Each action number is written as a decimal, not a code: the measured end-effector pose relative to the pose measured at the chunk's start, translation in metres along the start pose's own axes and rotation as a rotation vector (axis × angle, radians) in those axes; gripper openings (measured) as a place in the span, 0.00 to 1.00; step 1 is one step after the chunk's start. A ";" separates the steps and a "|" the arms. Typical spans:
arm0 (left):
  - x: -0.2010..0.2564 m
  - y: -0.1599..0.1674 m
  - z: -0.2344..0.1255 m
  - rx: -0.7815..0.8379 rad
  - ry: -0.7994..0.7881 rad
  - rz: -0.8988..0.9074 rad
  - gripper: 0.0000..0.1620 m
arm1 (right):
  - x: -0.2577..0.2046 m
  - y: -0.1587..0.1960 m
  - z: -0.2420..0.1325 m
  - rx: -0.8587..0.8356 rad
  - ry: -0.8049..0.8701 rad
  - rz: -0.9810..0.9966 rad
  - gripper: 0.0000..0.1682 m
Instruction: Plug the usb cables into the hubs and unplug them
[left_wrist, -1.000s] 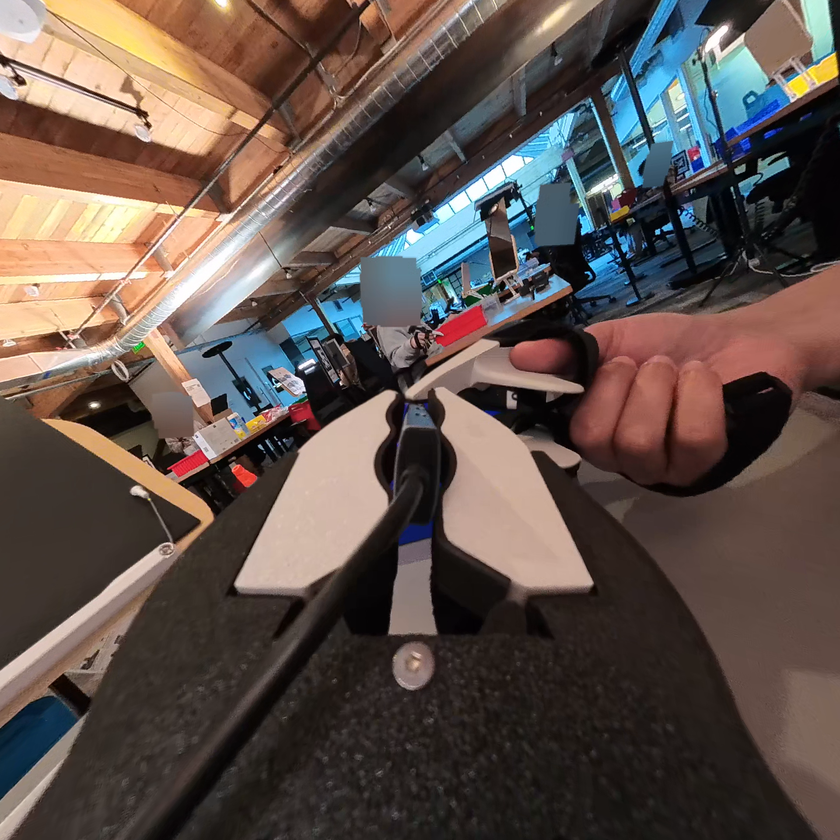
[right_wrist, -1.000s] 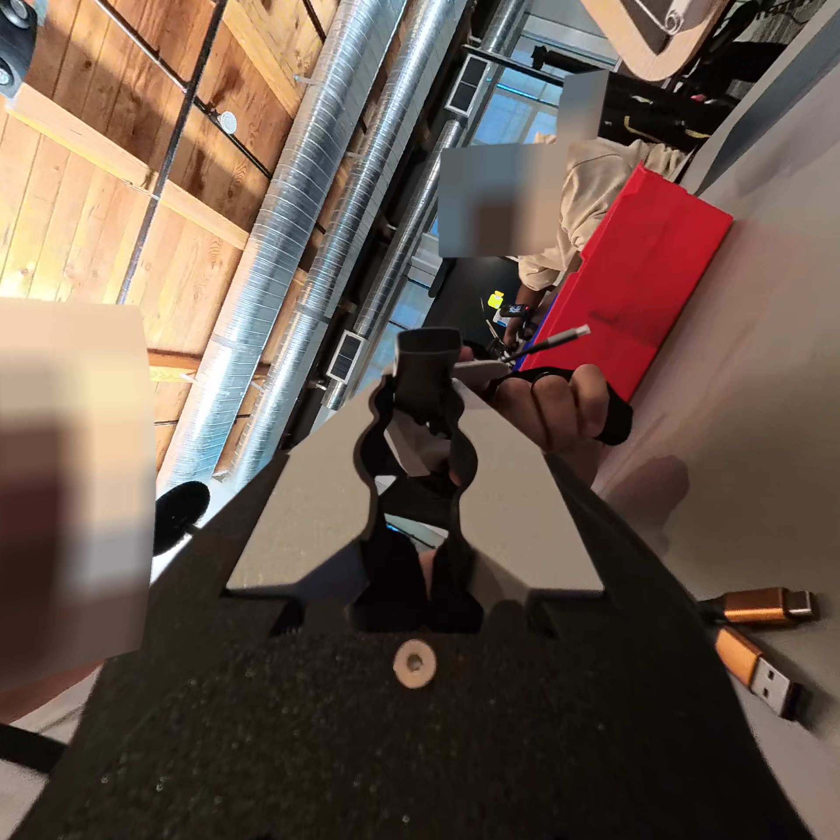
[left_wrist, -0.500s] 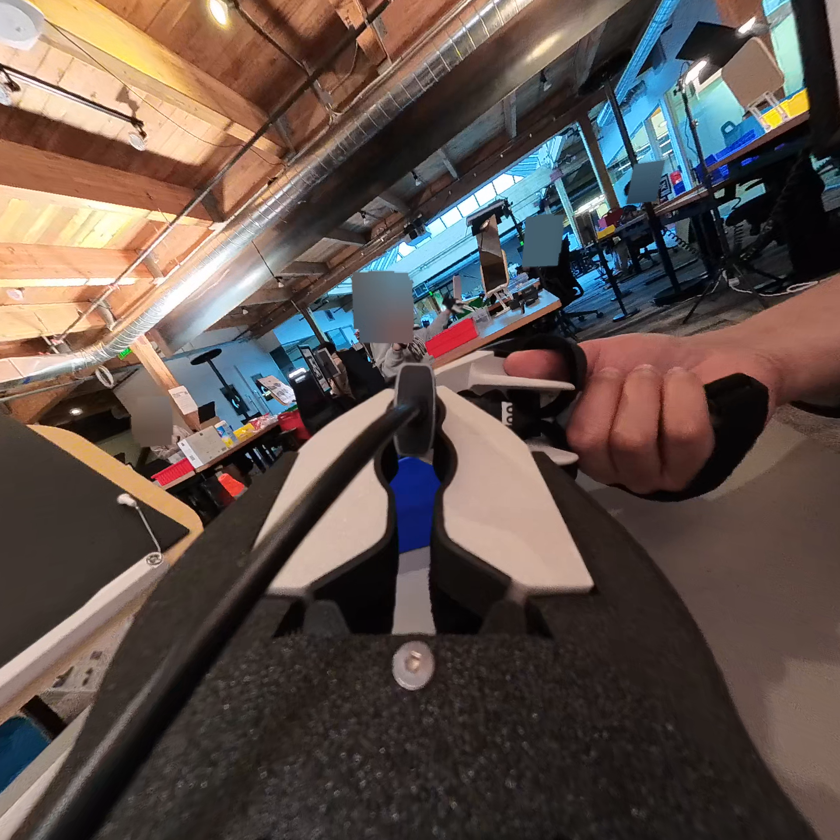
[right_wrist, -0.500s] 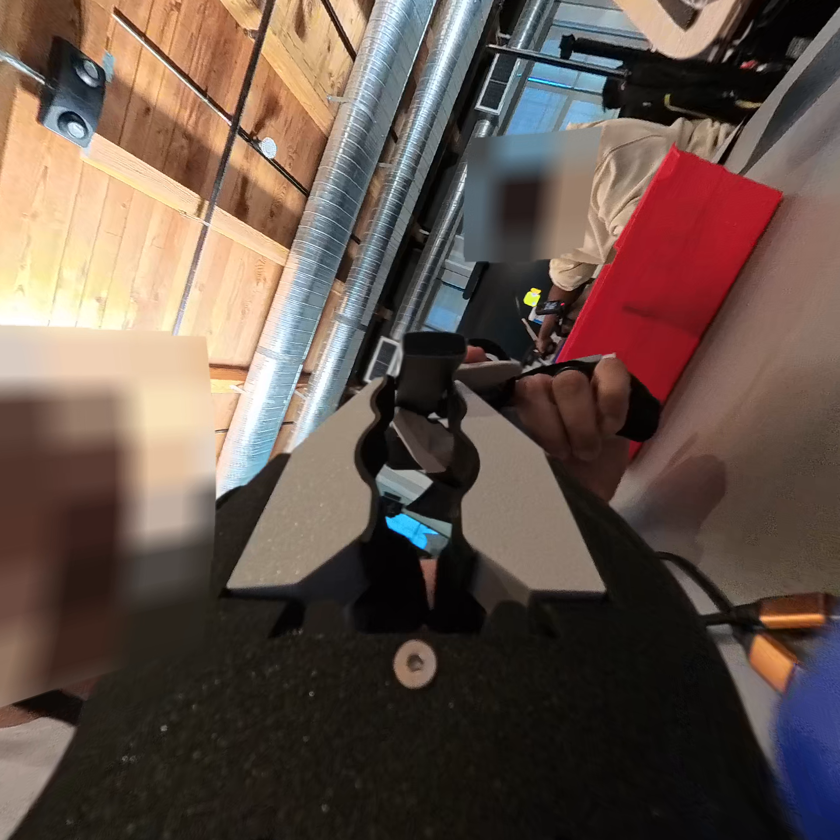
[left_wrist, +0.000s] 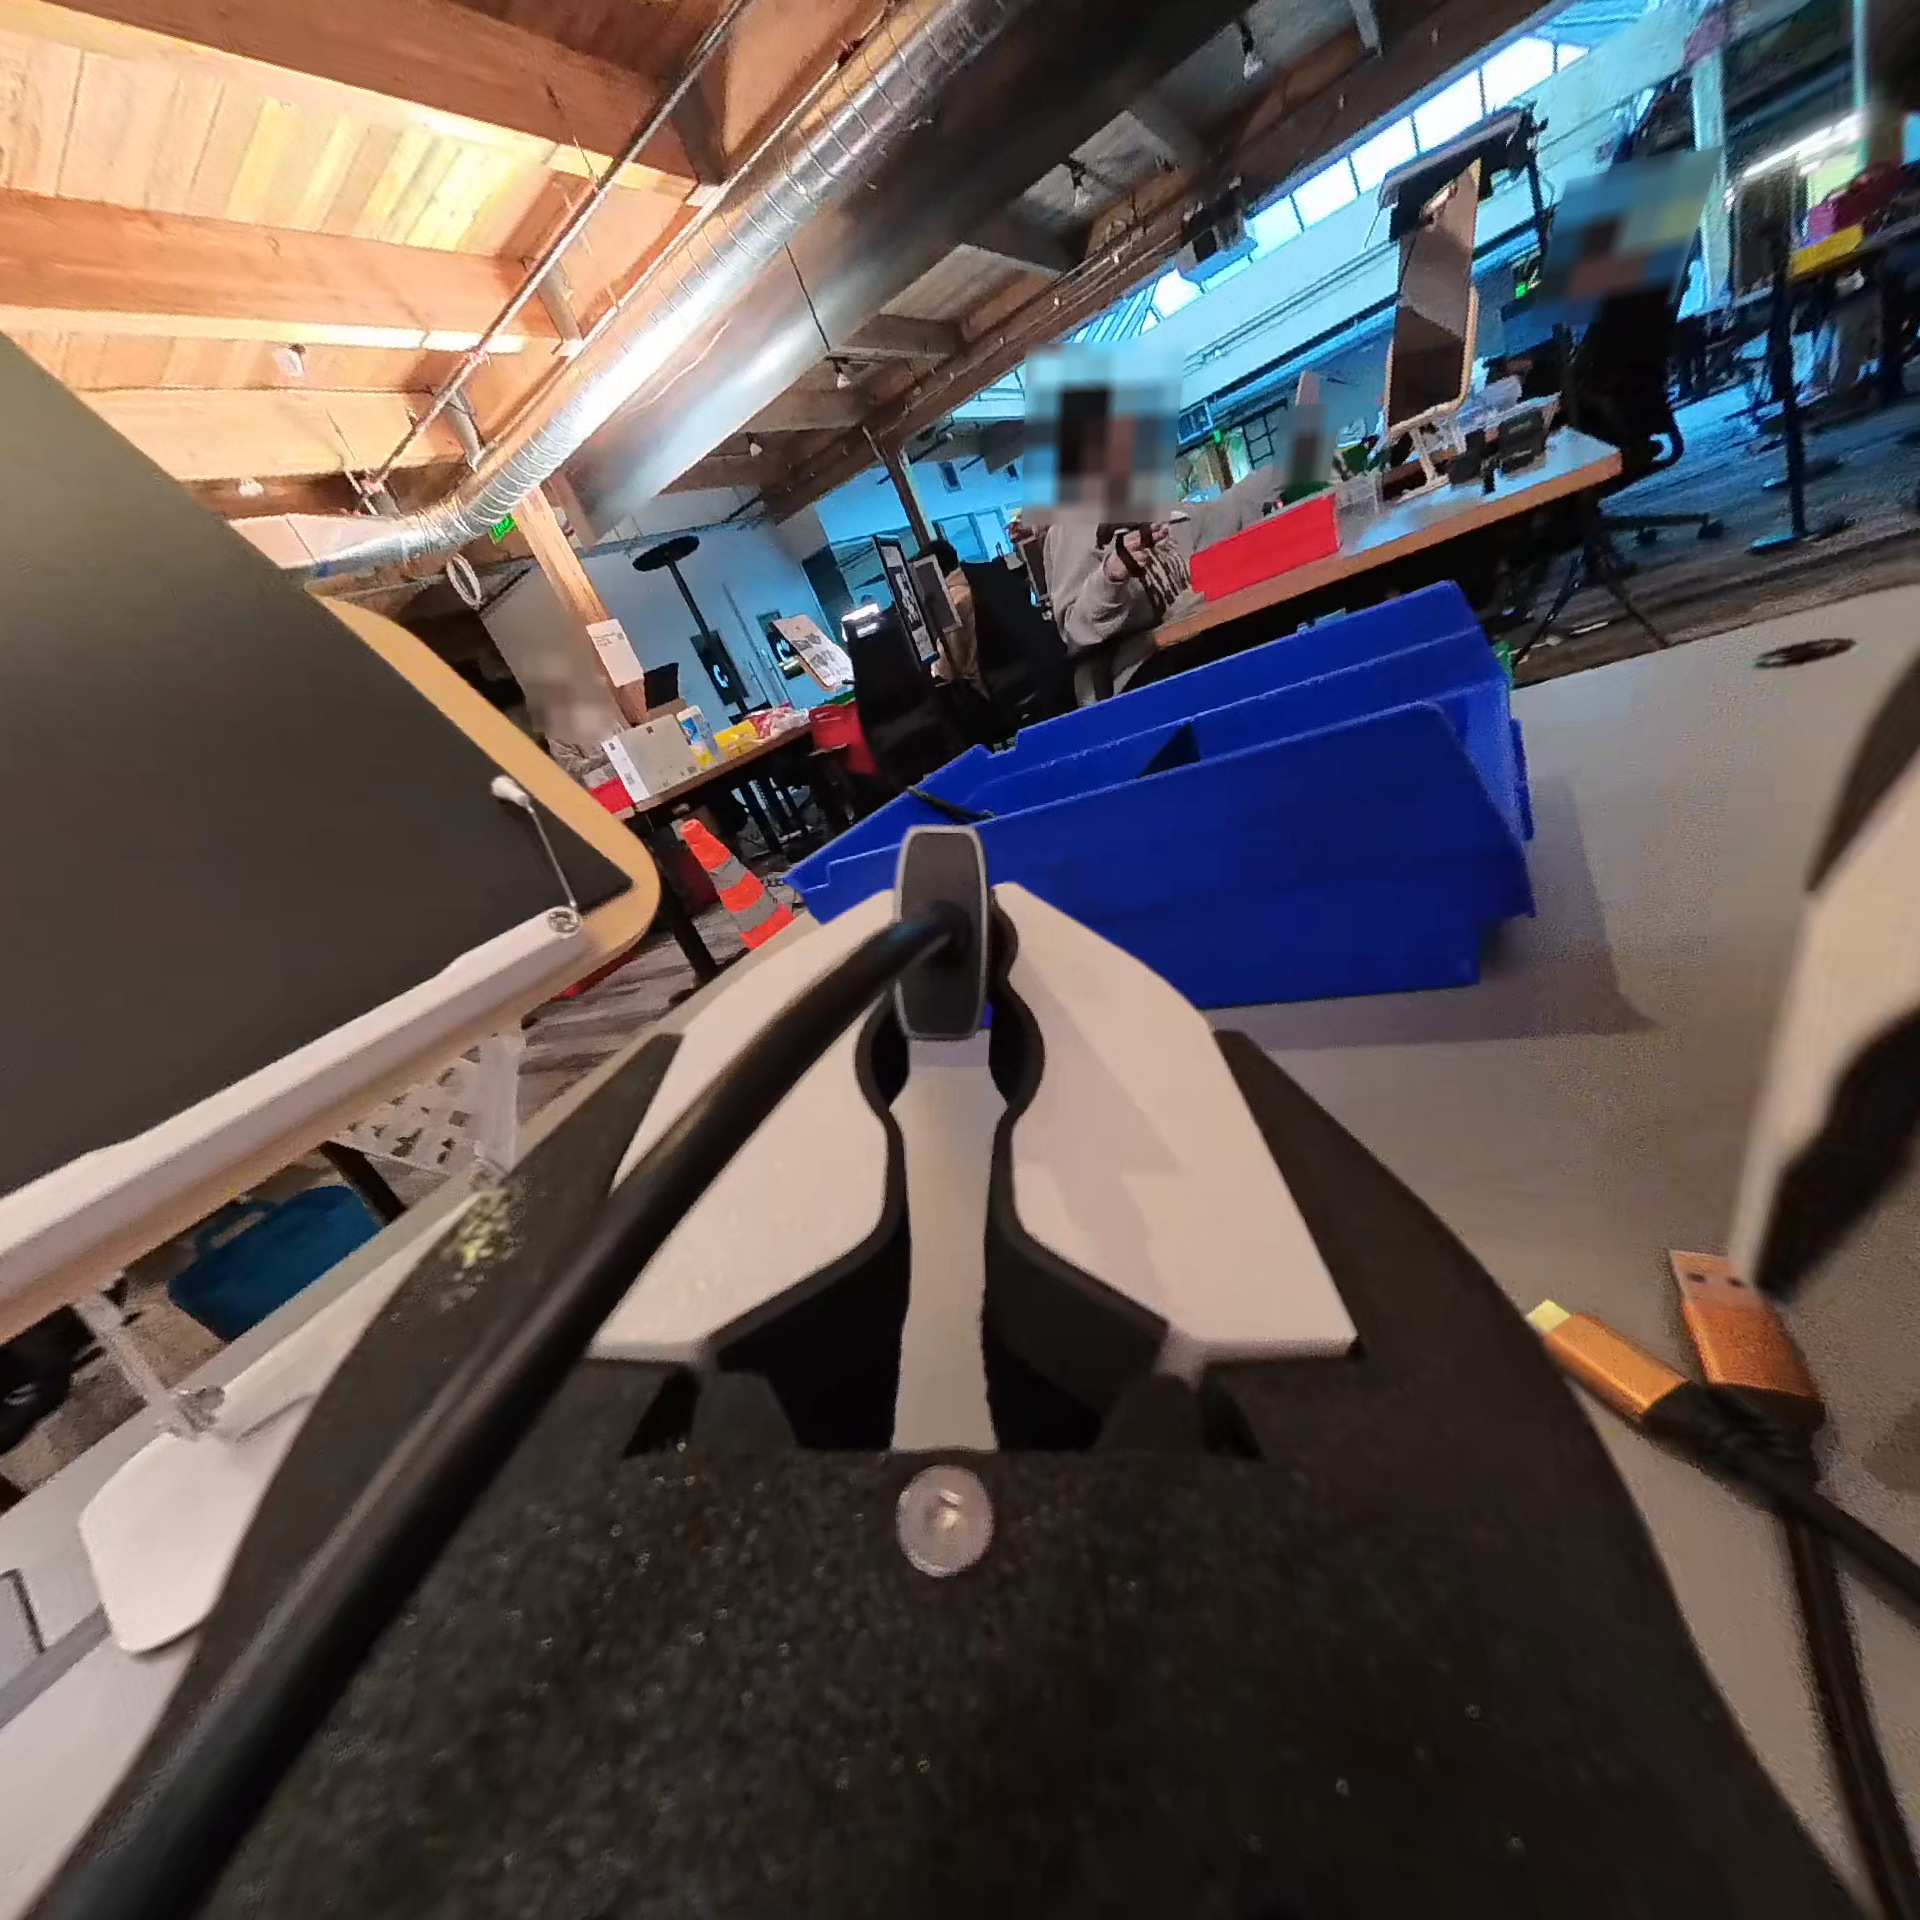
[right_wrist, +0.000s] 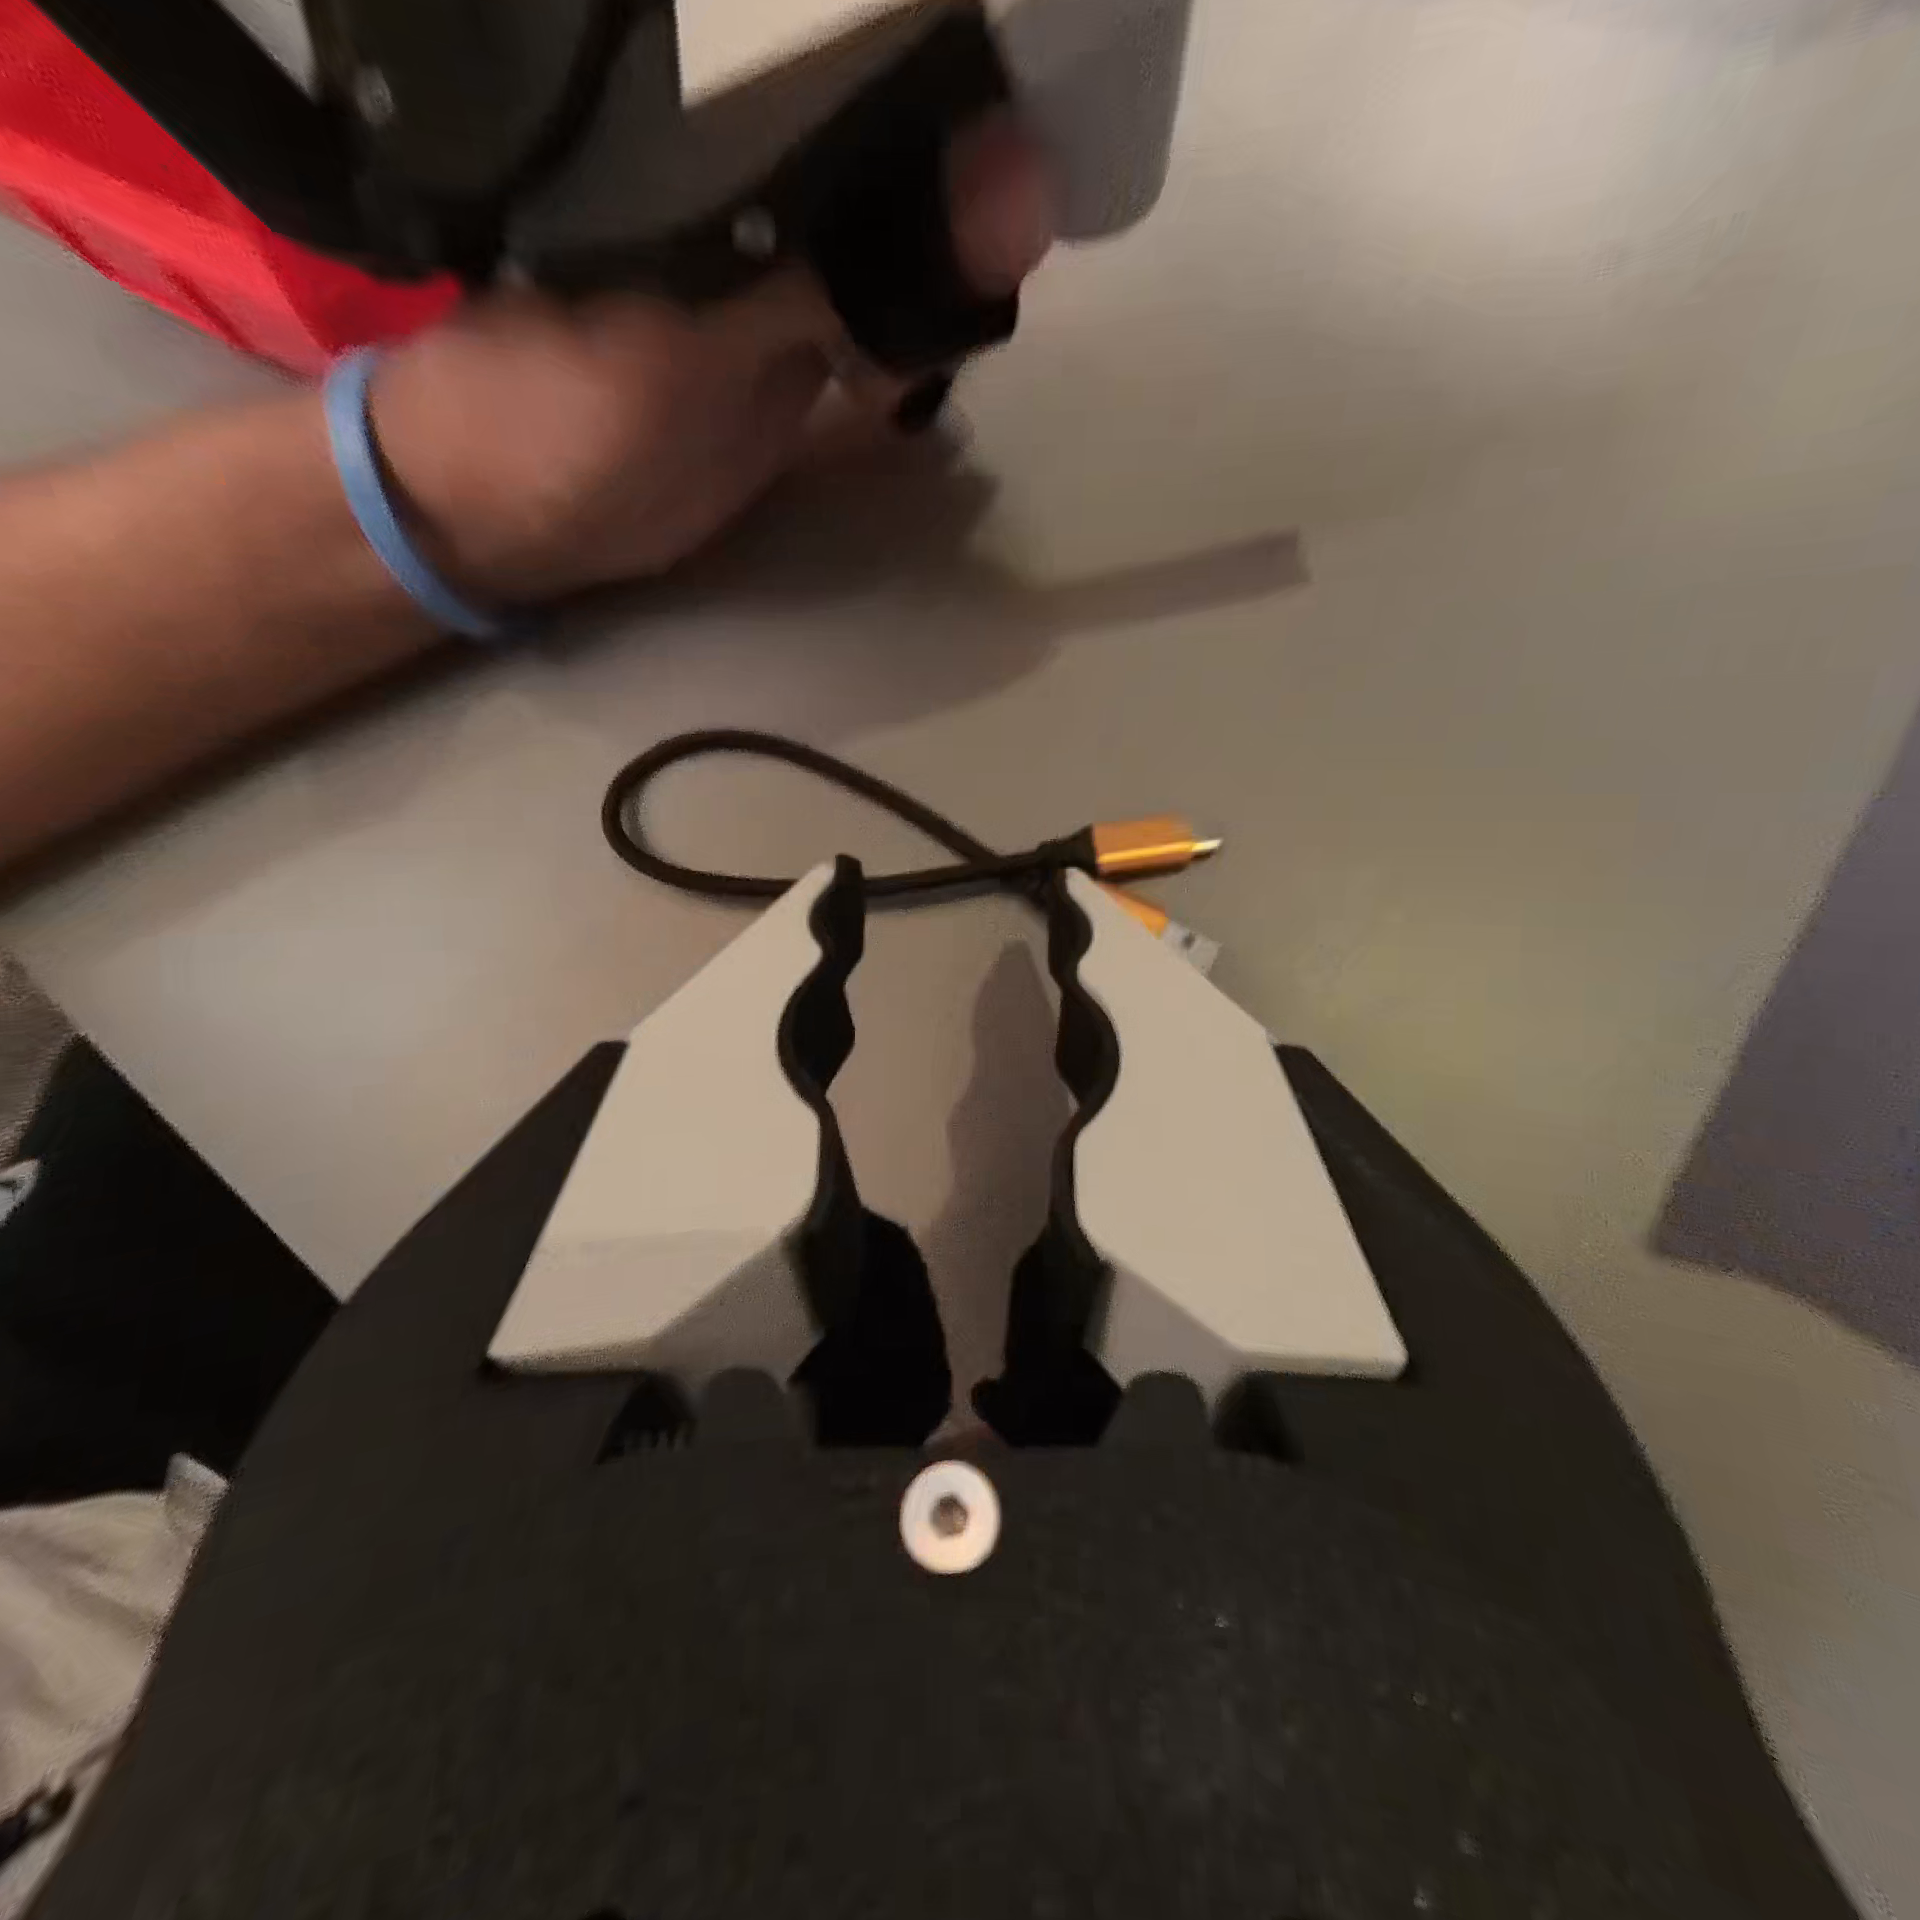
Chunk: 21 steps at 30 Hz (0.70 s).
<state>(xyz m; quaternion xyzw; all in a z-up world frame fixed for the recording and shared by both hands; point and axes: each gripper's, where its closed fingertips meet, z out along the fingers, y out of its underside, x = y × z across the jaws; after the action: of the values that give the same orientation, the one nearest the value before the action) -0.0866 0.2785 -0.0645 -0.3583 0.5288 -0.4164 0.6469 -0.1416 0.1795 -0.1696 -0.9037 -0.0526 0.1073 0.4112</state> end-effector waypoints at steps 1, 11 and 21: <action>0.000 0.001 0.000 -0.002 0.000 -0.006 0.06 | -0.005 0.005 0.004 -0.016 0.026 0.010 0.20; 0.005 -0.001 0.001 0.013 0.035 -0.028 0.06 | -0.005 0.006 0.032 -0.056 0.140 0.024 0.12; 0.002 0.002 0.000 0.005 0.028 -0.034 0.06 | 0.009 0.012 0.005 -0.115 -0.091 -0.069 0.10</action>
<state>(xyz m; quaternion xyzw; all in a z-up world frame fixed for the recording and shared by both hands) -0.0861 0.2778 -0.0668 -0.3596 0.5306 -0.4337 0.6333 -0.1341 0.1771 -0.1830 -0.9176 -0.1086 0.1310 0.3593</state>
